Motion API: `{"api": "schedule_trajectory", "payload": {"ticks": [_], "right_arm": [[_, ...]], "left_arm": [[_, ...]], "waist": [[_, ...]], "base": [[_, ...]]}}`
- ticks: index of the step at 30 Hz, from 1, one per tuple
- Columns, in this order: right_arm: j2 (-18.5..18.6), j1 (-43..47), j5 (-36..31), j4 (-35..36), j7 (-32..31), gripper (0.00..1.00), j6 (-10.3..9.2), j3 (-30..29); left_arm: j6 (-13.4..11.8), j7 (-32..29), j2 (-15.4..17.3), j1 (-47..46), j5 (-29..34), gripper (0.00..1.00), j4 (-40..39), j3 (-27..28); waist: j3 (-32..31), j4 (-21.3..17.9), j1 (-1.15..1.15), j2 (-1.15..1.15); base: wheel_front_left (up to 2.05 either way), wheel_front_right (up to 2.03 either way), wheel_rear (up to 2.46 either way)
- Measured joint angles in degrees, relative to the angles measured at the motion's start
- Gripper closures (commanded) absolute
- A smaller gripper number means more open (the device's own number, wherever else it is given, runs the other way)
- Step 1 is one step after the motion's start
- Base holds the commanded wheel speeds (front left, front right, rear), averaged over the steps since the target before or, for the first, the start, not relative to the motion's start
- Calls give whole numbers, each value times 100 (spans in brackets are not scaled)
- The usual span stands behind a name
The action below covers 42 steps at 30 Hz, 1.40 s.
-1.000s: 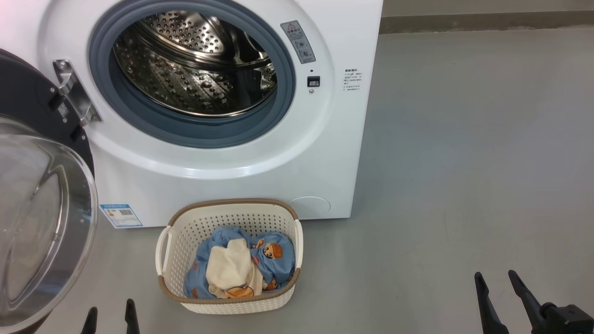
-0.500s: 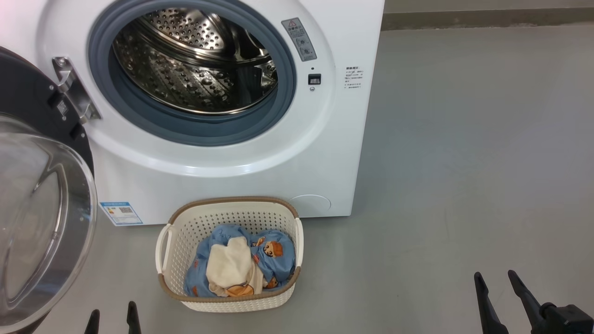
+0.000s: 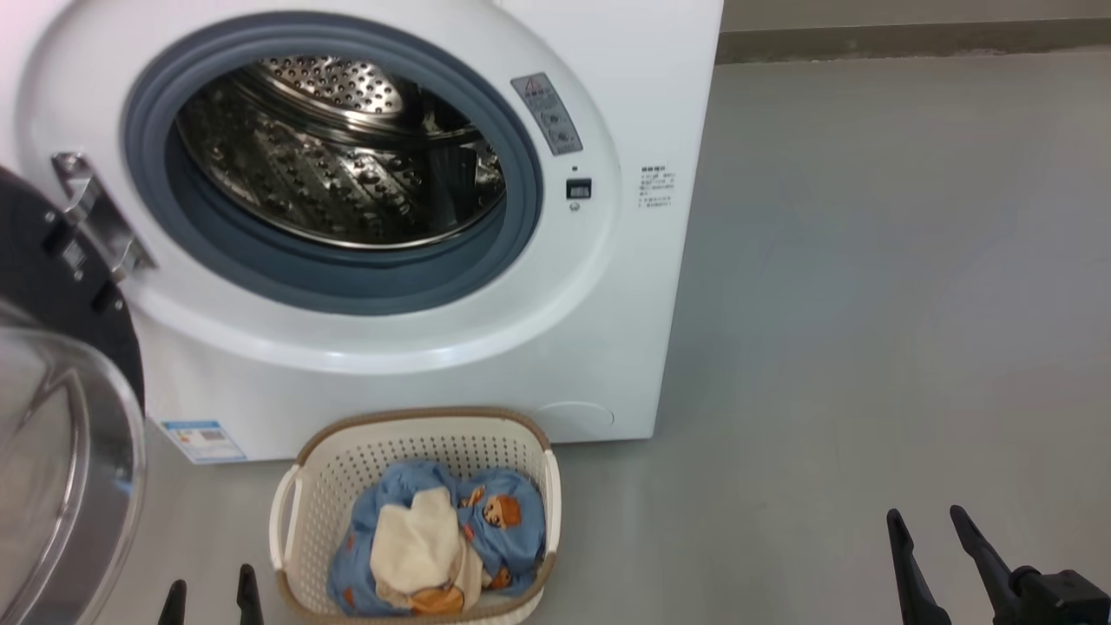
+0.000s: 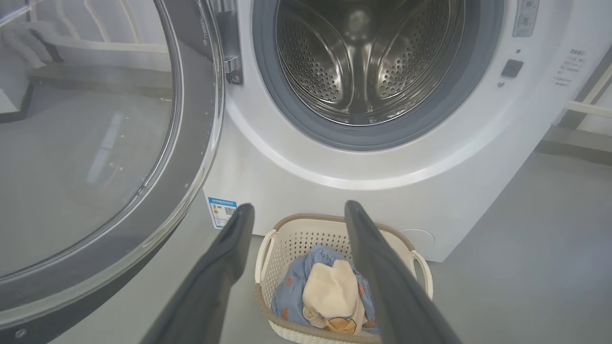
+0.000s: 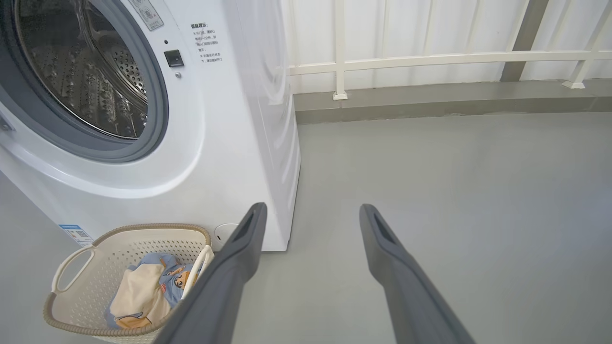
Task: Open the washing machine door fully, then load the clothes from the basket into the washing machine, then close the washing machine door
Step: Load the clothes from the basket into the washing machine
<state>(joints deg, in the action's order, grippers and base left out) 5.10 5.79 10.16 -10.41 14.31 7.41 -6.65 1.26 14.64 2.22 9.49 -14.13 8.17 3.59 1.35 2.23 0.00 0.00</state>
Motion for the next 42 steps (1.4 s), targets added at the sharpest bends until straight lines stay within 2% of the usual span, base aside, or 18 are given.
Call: {"api": "schedule_trajectory", "payload": {"ticks": [2, 11, 28, 33, 42], "right_arm": [[0, -1, 0, 2, 0, 0, 0, -3], [-1, -3, 0, 3, 0, 0, 0, -5], [-15, -19, 0, -9, 0, 0, 0, 1], [-16, -23, 1, -8, 0, 0, 0, 29], [-19, -90, 9, -9, 0, 0, -1, 35]], "left_arm": [[-66, 0, 0, -5, 11, 0, -14, 2], [-74, 0, 1, -9, 20, 0, 11, -73], [-22, 0, 2, -10, -54, 0, 47, -175], [5, -1, 2, -18, -132, 0, 254, -300], [142, -1, 5, -420, -175, 0, 1088, -478]], "waist": [[14, 4, 0, 0], [46, 21, 0, 0], [96, -30, 0, 0], [125, -107, 0, 0], [265, -353, 0, 0]], "base": [[194, -194, 0], [118, -118, 0], [7, -7, 0], [0, 0, 0], [0, 0, 0]]}}
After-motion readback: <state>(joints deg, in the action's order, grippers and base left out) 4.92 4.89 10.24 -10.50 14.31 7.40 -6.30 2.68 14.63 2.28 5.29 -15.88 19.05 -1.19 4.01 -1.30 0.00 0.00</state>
